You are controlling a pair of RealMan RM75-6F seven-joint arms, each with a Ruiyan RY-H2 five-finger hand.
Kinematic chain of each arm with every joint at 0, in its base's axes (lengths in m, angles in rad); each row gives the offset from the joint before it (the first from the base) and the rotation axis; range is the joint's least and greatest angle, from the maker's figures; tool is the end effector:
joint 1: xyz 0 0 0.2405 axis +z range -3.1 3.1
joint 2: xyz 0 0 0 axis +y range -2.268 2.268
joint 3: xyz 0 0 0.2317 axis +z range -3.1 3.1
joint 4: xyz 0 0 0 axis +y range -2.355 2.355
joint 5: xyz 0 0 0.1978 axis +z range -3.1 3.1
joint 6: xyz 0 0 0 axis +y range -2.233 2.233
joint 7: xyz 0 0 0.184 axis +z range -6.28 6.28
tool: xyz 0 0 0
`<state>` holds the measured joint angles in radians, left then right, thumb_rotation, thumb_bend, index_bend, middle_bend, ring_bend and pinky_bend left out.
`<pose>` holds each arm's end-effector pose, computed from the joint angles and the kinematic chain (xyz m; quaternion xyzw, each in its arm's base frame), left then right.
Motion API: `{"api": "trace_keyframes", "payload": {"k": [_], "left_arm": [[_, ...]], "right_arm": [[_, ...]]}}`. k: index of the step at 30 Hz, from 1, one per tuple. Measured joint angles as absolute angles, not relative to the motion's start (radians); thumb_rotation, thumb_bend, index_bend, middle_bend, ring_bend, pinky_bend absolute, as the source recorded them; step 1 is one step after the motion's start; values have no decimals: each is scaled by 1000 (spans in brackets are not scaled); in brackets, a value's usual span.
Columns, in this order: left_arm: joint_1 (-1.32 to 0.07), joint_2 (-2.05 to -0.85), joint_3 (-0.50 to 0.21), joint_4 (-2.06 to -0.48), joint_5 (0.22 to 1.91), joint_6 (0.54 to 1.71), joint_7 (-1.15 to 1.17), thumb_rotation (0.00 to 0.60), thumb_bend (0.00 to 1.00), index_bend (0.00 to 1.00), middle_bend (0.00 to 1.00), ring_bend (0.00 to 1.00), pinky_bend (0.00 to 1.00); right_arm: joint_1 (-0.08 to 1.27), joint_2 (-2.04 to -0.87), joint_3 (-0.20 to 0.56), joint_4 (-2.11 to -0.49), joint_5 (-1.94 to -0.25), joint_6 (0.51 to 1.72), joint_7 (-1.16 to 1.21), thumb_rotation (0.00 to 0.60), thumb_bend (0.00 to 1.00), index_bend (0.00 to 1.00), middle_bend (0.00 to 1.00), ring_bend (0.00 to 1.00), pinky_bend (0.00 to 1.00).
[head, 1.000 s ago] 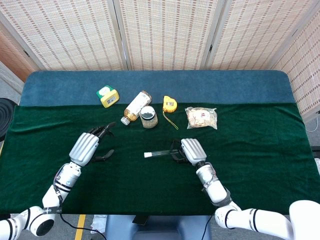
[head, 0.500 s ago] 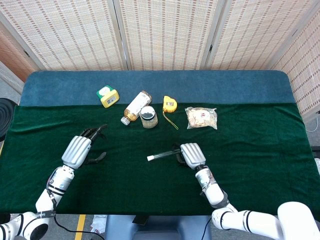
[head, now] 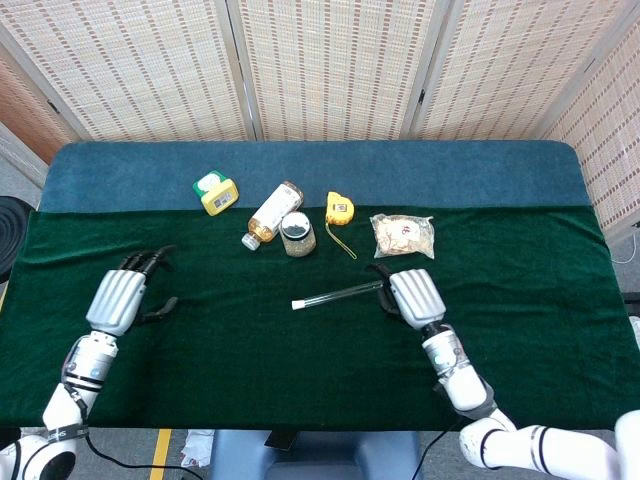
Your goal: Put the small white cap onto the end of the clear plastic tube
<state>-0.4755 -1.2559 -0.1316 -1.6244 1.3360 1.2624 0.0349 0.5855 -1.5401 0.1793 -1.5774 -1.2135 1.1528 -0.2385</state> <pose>-0.1897 0.3255 0.1011 -0.6387 -0.3885 -0.4591 0.4799 -0.1341 -0.3333 0.0091 0.6651 -0.4209 0.4464 0.4258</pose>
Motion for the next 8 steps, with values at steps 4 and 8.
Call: {"api": "trace_keyframes", "payload": {"k": [4, 8], "left_arm": [[-428, -1211, -130, -1632, 1291, 1292, 84, 600, 371, 180, 360, 196, 153], [-383, -1174, -120, -1635, 1266, 1315, 93, 600, 366, 177, 321, 162, 131]], "right_arm": [[536, -1374, 168, -1683, -1257, 1196, -219, 600, 640, 257, 382, 498, 496], [470, -1189, 139, -1762, -1316, 1231, -150, 600, 640, 207, 204, 301, 294]]}}
